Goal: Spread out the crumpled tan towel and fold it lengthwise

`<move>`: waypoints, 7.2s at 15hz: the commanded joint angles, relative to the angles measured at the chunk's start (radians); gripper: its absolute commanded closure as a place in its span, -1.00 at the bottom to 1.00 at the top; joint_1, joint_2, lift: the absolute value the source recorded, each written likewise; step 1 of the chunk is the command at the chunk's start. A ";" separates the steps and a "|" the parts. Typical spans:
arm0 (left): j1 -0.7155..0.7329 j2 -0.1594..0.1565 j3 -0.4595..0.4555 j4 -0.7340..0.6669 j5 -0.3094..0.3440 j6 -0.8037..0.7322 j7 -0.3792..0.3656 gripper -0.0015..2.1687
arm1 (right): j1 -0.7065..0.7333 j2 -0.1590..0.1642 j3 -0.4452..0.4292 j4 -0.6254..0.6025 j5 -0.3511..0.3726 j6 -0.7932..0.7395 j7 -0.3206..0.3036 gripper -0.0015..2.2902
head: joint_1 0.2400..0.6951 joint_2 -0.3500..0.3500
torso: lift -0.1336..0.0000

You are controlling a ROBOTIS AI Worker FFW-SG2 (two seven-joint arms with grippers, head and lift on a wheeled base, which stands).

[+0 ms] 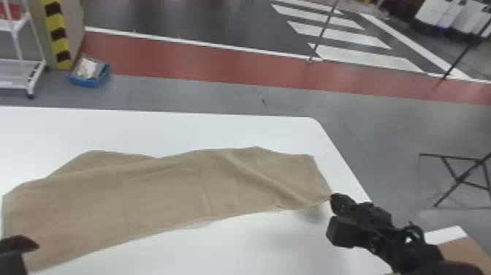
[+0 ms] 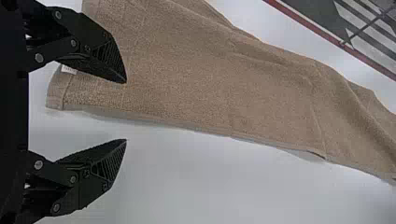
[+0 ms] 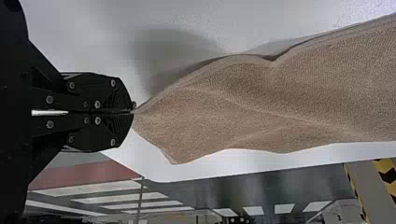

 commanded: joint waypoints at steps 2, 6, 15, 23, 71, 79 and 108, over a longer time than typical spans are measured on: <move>-0.029 0.003 0.003 0.018 -0.003 0.024 -0.023 -0.52 | 0.001 0.000 -0.004 0.000 -0.002 -0.001 0.000 0.00 | 1.00 -1.00 | -0.86; -0.050 0.015 0.007 0.033 -0.006 0.039 -0.038 -0.38 | 0.001 -0.002 -0.007 0.001 -0.006 -0.001 -0.001 0.00 | 1.00 -0.99 | -0.86; -0.035 0.036 0.023 0.033 -0.018 0.067 -0.071 -0.40 | 0.000 -0.005 -0.013 0.005 -0.009 -0.001 -0.001 0.00 | 1.00 -0.94 | -0.86; -0.062 0.035 -0.003 0.095 -0.069 0.057 -0.054 -0.40 | 0.000 -0.005 -0.018 0.001 -0.007 -0.001 0.002 0.00 | 1.00 -0.91 | -0.86; -0.124 -0.099 0.310 -0.057 0.361 0.079 0.052 0.30 | 0.189 0.009 0.033 -0.397 -0.516 0.382 0.015 0.00 | 1.00 -0.54 | -0.86; -0.162 -0.031 0.343 -0.001 0.277 0.070 -0.095 0.30 | 0.067 0.003 0.029 -0.252 -0.490 0.392 0.074 0.00 | 1.00 -0.38 | -0.86; -0.302 0.046 0.323 0.182 0.273 -0.013 -0.204 0.30 | -0.177 -0.020 0.281 -0.468 -0.335 1.100 0.534 -0.72 | 1.00 -0.33 | -0.86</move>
